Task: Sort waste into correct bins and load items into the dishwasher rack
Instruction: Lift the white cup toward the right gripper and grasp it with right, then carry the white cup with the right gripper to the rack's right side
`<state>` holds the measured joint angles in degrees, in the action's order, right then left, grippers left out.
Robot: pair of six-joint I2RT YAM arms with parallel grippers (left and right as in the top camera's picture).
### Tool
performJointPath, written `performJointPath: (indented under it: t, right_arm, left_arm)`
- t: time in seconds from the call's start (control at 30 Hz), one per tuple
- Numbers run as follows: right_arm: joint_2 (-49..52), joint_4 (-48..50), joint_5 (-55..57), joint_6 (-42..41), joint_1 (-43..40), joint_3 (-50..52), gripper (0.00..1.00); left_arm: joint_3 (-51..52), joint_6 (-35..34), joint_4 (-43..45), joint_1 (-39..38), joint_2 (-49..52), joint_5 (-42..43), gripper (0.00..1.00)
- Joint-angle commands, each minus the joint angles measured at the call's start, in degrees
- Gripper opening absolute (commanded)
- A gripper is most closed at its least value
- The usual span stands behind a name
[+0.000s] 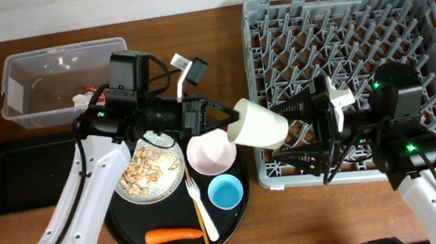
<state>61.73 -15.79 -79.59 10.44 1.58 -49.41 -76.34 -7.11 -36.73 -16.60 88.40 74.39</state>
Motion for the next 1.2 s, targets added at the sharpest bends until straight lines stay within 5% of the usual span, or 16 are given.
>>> performJointPath:
  t: [0.0,0.13,0.6,0.9,0.93,1.07,1.17]
  right_arm:
    - [0.3,0.2,0.6,-0.4,-0.1,-1.1,1.0]
    - [0.6,0.2,0.5,-0.4,-0.1,-1.1,0.86]
    - [1.7,0.2,0.5,-0.4,-0.1,-1.1,0.63]
    - [1.7,0.4,0.5,-0.4,-0.1,-1.1,0.56]
    - [1.7,0.4,0.5,-0.4,-0.1,-1.1,0.55]
    - [1.7,0.4,1.7,-1.0,-0.1,-1.1,0.48]
    - [1.7,0.6,5.4,-3.7,-0.1,-1.1,0.39]
  left_arm:
    - [-0.4,0.3,0.1,0.0,0.5,1.3,0.0]
    - [-0.4,0.3,0.5,0.0,0.5,1.3,0.0]
    - [-0.4,-1.2,2.9,-0.2,0.5,1.3,0.0]
    - [-0.4,-1.2,2.9,-0.2,0.5,1.3,0.01]
    - [-0.4,-1.2,2.9,-0.2,0.5,1.2,0.05]
    - [-0.4,-1.2,1.3,-0.2,0.5,-5.1,0.49]
    - [-0.4,-0.9,-2.8,-0.2,0.5,-16.6,0.51]
